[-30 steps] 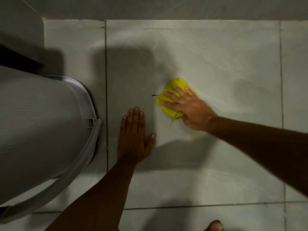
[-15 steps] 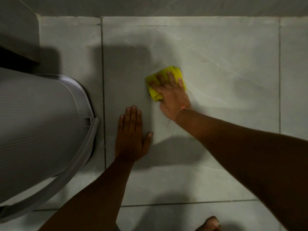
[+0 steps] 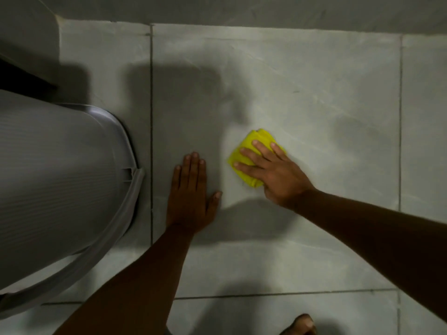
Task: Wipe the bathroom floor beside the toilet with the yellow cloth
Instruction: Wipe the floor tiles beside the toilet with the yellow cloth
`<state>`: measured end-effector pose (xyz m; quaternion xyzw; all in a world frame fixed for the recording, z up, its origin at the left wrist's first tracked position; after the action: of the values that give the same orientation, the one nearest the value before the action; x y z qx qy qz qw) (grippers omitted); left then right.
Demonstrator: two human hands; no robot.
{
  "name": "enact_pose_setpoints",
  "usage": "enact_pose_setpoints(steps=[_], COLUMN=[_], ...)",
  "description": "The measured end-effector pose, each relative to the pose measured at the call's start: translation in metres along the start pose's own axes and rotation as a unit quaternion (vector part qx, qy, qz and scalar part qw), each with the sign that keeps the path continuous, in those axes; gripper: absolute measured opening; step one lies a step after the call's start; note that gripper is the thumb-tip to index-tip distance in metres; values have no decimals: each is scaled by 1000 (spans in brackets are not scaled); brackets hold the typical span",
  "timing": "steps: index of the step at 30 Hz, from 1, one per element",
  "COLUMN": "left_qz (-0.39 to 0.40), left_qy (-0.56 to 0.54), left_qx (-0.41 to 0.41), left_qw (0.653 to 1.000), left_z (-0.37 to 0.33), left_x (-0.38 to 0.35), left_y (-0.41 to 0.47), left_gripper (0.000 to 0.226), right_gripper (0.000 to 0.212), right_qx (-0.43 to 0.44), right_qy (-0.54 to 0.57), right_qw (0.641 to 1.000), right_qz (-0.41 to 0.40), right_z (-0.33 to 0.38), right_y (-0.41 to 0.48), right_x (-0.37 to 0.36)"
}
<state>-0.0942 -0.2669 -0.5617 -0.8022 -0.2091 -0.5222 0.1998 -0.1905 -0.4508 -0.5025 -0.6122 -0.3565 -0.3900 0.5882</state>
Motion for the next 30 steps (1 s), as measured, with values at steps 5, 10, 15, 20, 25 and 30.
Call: enact_pose_setpoints(steps=[5, 10, 15, 20, 25, 30], left_qz=[3, 4, 6, -2, 13, 9], left_qy=[11, 5, 3, 14, 12, 21], left_qx=[-1, 0, 1, -14, 0, -11], left_qw=[1000, 1000, 1000, 1000, 1000, 1000], left_z=[2, 2, 2, 3, 2, 5], left_x=[-2, -1, 0, -5, -2, -8], left_y=[-2, 1, 1, -1, 0, -2], left_gripper=[81, 81, 81, 81, 82, 82], right_gripper=[73, 77, 73, 77, 70, 81], right_qx=[-132, -44, -167, -159, -31, -250], right_qy=[53, -3, 38, 77, 48, 122], right_qw=[989, 999, 985, 983, 997, 959], right_qz=[-45, -24, -22, -52, -47, -61], right_z=[11, 17, -18, 34, 35, 10], right_y=[72, 22, -41, 1, -91, -20], right_x=[23, -1, -31, -25, -53, -36])
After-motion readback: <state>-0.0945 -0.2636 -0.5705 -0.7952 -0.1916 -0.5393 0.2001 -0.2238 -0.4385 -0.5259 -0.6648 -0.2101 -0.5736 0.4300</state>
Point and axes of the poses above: each hand's wrist, its own y-axis towards the middle knuckle, its own x-axis out of the back of the hand, z = x × y, the point moved 5 cm from there along y, towards the middle knuckle, and after that the axes turned 13 degrees about -y, right-handed, at the moved point
